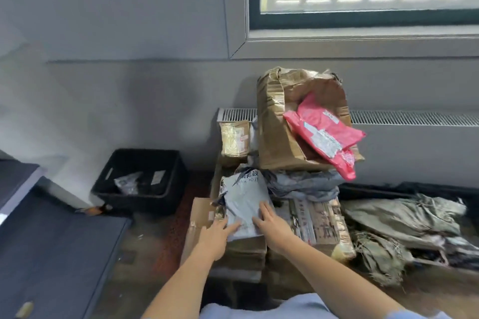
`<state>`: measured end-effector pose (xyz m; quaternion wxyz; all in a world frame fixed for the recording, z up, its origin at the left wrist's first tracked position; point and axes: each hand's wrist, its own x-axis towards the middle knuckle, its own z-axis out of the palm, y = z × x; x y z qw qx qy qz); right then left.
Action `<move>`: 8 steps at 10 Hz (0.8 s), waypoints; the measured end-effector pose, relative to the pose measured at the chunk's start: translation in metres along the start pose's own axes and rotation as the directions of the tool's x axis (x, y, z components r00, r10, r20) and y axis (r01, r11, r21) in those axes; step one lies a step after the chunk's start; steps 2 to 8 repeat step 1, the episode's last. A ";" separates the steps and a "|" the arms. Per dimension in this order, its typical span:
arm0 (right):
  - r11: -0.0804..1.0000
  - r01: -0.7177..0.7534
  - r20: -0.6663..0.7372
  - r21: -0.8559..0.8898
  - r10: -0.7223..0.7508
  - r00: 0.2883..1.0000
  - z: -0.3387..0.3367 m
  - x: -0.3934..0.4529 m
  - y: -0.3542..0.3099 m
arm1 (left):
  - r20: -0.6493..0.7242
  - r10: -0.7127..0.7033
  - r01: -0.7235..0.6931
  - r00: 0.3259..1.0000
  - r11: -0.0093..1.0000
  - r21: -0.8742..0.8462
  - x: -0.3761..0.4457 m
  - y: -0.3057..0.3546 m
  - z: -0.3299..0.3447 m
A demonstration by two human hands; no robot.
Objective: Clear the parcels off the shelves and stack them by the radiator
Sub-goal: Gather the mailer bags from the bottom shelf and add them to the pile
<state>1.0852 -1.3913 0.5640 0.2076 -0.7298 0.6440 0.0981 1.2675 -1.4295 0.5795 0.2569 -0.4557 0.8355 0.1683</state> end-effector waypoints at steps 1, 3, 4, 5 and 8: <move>0.993 -0.098 0.111 0.067 0.091 0.990 -0.015 0.005 -0.005 | 0.158 0.014 -0.008 0.987 0.999 -0.041 0.004 -0.012 -0.013; 0.993 -0.098 0.111 0.067 0.091 0.990 -0.015 0.005 -0.005 | 0.158 0.014 -0.008 0.987 0.999 -0.041 0.004 -0.012 -0.013; 0.993 -0.098 0.111 0.067 0.091 0.990 -0.015 0.005 -0.005 | 0.158 0.014 -0.008 0.987 0.999 -0.041 0.004 -0.012 -0.013; 0.993 -0.098 0.111 0.067 0.091 0.990 -0.015 0.005 -0.005 | 0.158 0.014 -0.008 0.987 0.999 -0.041 0.004 -0.012 -0.013; 0.993 -0.098 0.111 0.067 0.091 0.990 -0.015 0.005 -0.005 | 0.158 0.014 -0.008 0.987 0.999 -0.041 0.004 -0.012 -0.013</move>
